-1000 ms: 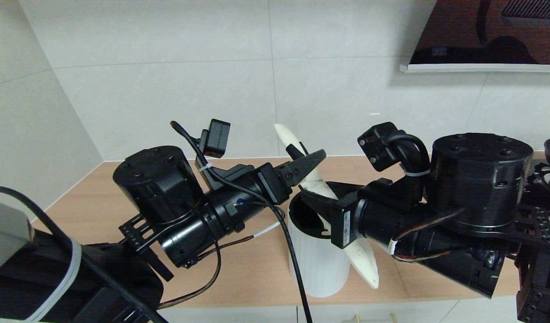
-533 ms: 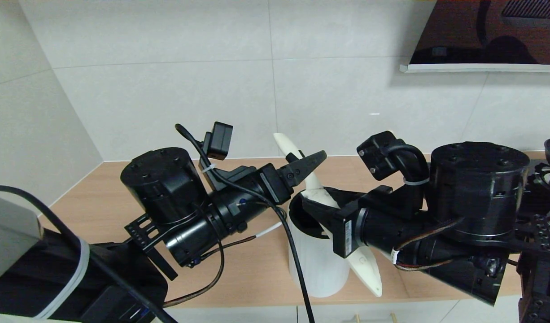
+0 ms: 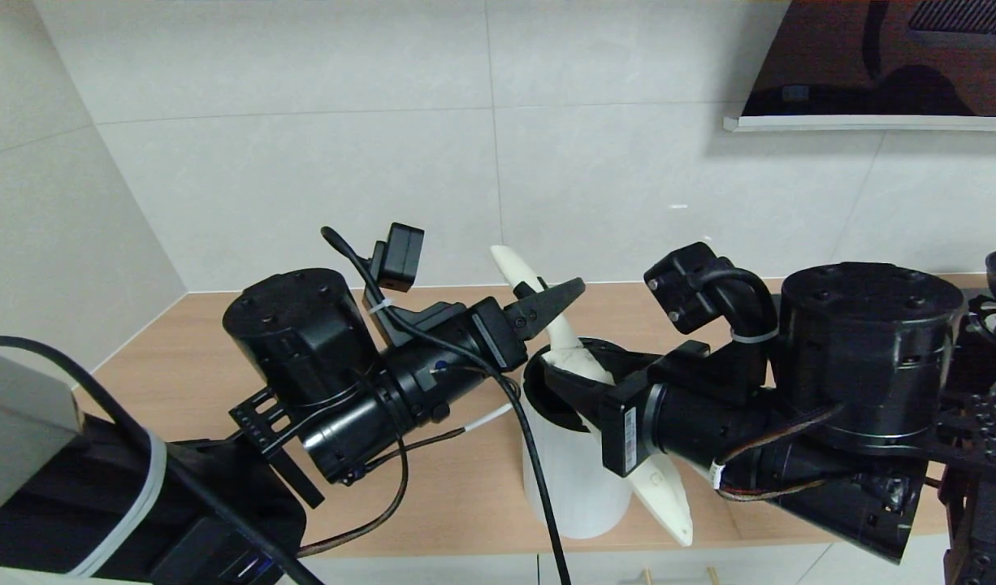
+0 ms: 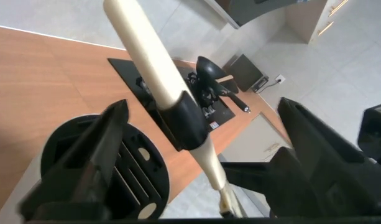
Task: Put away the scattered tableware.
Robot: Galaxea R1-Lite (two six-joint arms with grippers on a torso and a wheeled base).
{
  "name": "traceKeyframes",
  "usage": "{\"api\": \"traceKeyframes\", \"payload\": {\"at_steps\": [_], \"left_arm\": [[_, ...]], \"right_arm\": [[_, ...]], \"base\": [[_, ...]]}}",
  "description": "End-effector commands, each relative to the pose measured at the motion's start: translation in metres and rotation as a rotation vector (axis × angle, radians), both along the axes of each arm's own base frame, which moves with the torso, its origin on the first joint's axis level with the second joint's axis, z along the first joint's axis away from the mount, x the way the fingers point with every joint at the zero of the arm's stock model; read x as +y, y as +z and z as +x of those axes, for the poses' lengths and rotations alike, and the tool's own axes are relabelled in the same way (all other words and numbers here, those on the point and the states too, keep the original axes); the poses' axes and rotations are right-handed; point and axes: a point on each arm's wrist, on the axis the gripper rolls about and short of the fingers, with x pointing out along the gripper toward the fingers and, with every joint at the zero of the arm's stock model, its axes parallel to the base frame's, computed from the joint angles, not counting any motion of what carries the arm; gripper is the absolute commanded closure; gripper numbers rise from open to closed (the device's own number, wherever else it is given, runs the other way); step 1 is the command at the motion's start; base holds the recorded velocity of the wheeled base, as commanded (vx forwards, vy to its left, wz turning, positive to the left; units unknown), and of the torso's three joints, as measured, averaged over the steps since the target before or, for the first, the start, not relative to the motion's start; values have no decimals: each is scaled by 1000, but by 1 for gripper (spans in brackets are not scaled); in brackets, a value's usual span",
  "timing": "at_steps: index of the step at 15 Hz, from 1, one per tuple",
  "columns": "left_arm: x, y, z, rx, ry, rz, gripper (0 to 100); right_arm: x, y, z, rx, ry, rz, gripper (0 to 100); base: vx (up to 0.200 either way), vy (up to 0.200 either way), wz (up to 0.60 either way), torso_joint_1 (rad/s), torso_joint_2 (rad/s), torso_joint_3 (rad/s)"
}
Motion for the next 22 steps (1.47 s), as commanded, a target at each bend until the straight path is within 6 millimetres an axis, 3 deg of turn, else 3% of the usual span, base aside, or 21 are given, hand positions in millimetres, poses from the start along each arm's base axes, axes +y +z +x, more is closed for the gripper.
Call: {"api": "traceKeyframes", "payload": {"at_steps": [1, 14, 15, 19, 22], "left_arm": [[0, 0, 0, 0, -3, 0, 100], [2, 5, -2, -6, -2, -13, 100], [2, 5, -2, -6, -2, -13, 100], [4, 12, -5, -3, -8, -42, 100], [8, 17, -6, -13, 2, -48, 100]], "right_arm": [[0, 1, -1, -3, 1, 2, 100], [-1, 1, 1, -2, -10, 1, 100], [-1, 1, 0, -3, -10, 2, 0], [-2, 3, 1, -6, -13, 7, 0], [-19, 15, 7, -31, -59, 37, 0]], "base": [[0, 0, 0, 0, 0, 0], [0, 0, 0, 0, 0, 0], [0, 0, 0, 0, 0, 0], [0, 0, 0, 0, 0, 0], [0, 0, 0, 0, 0, 0]]}}
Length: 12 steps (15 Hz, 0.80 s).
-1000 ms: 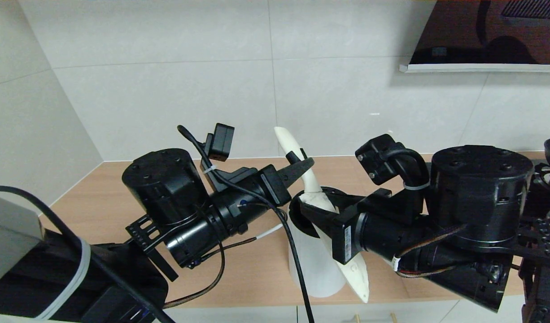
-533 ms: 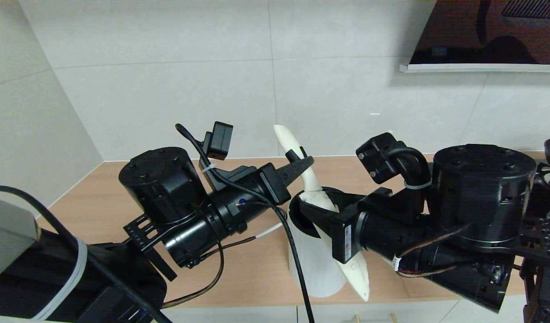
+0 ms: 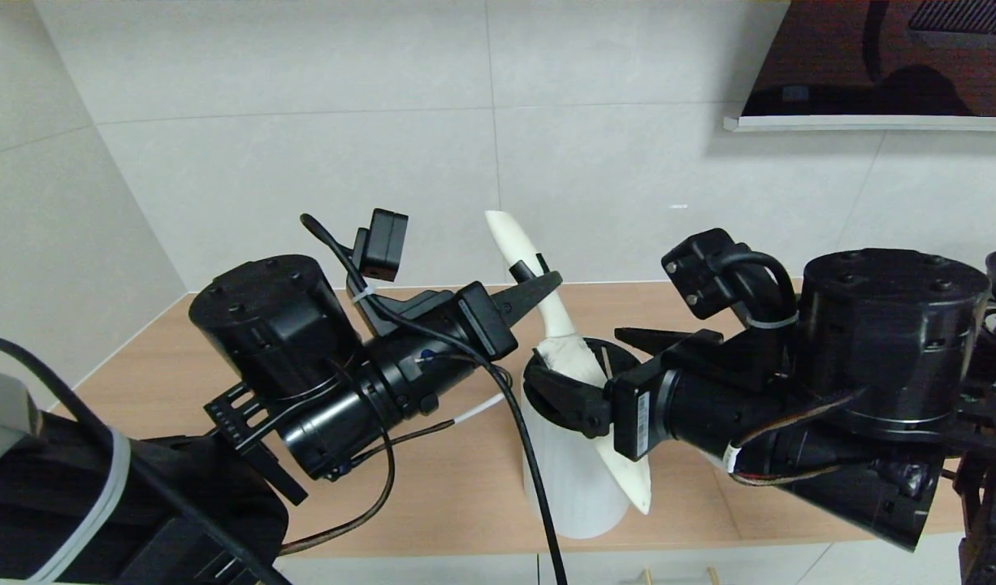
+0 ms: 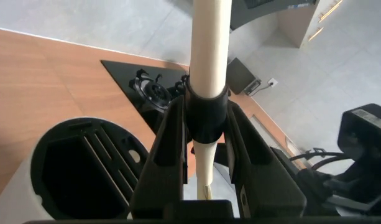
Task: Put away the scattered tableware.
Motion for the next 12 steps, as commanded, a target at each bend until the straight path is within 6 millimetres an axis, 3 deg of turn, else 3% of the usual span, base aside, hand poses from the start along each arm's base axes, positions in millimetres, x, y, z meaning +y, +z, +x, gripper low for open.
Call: {"api": "traceKeyframes", "payload": {"at_steps": [1, 6, 8, 12], "left_arm": [[5, 6, 0, -15, 16, -9, 100], [23, 19, 4, -99, 107, 56, 100], [27, 35, -7, -151, 156, 66, 100], [22, 71, -26, -75, 241, 99, 100]], "right_arm": [[-17, 12, 6, -26, -49, 30, 0], [-53, 18, 21, -15, -175, 19, 0], [-67, 22, 29, -26, -230, 28, 0], [-74, 27, 30, -38, -237, 42, 0]], "base": [[0, 0, 0, 0, 0, 0], [0, 0, 0, 0, 0, 0], [0, 0, 0, 0, 0, 0], [0, 0, 0, 0, 0, 0]]}}
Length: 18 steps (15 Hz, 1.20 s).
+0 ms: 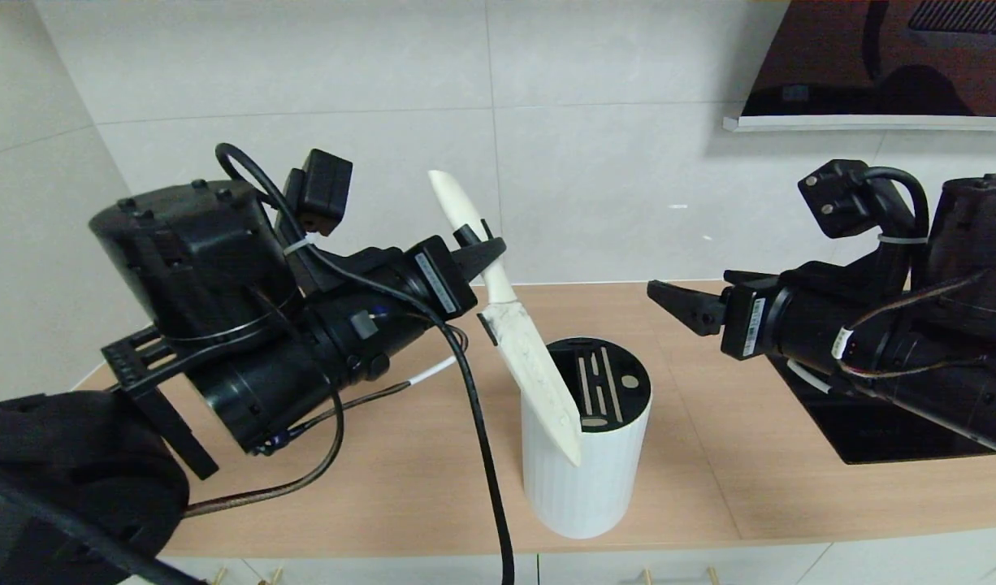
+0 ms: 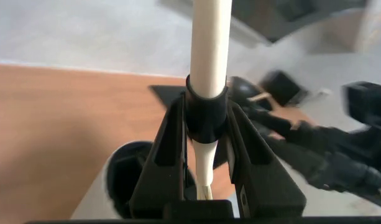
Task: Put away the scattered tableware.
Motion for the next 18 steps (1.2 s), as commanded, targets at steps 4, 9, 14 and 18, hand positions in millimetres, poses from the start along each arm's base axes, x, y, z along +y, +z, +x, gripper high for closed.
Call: {"api": "traceKeyframes", "payload": {"at_steps": [4, 9, 14, 18], "left_arm": [[-14, 43, -24, 11, 62, 1, 100], [-43, 56, -18, 19, 256, 160, 100], [-80, 42, -17, -53, 447, 281, 100], [-93, 36, -11, -148, 587, 278, 100]], "right_arm": [[-4, 0, 4, 1, -20, -1, 0], [-8, -2, 6, 5, -35, -7, 0], [-6, -7, 10, 19, -41, -16, 0], [-5, -10, 12, 28, -41, -23, 0]], "base": [[0, 0, 0, 0, 0, 0], [0, 0, 0, 0, 0, 0], [0, 0, 0, 0, 0, 0], [0, 0, 0, 0, 0, 0]]}}
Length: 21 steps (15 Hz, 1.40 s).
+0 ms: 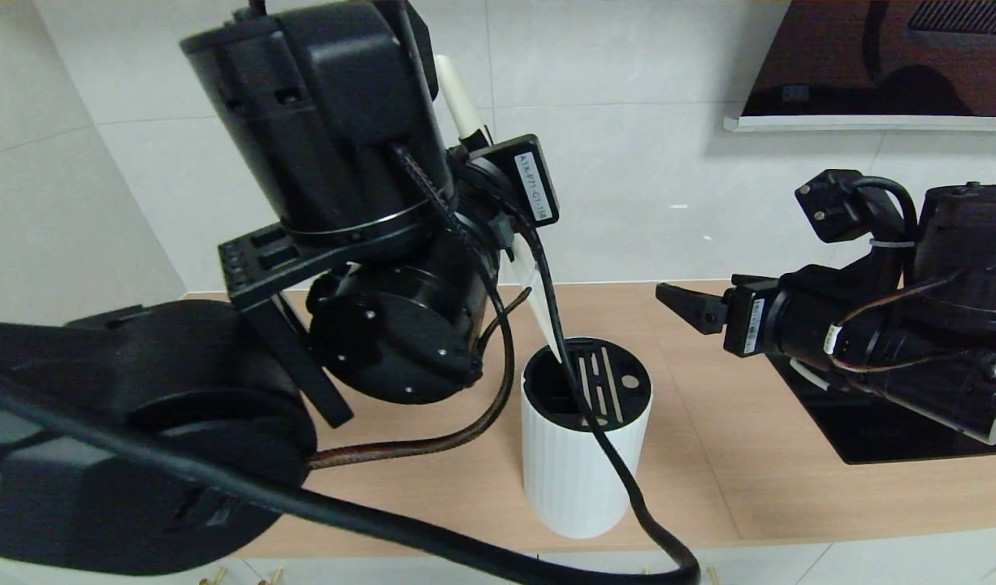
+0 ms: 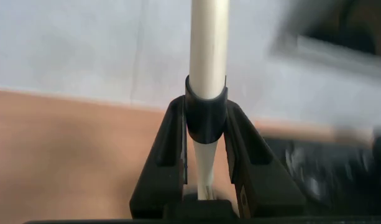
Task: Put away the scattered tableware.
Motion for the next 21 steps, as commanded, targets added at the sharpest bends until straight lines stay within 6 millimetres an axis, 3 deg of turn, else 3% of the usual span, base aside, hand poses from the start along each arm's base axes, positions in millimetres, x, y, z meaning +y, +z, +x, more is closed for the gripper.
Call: {"api": "traceKeyframes", "payload": {"at_steps": [1, 6, 21], "left_arm": [[-16, -22, 4, 11, 25, 66, 100], [-32, -43, -9, 1, -11, 137, 100], [-49, -79, 1, 47, -14, 210, 100]], "right_arm": [[1, -2, 2, 6, -1, -4, 0], [1, -3, 2, 9, -1, -6, 0], [1, -2, 0, 8, 2, -5, 0]], "base": [[0, 0, 0, 0, 0, 0], [0, 0, 0, 0, 0, 0], [0, 0, 0, 0, 0, 0]]}}
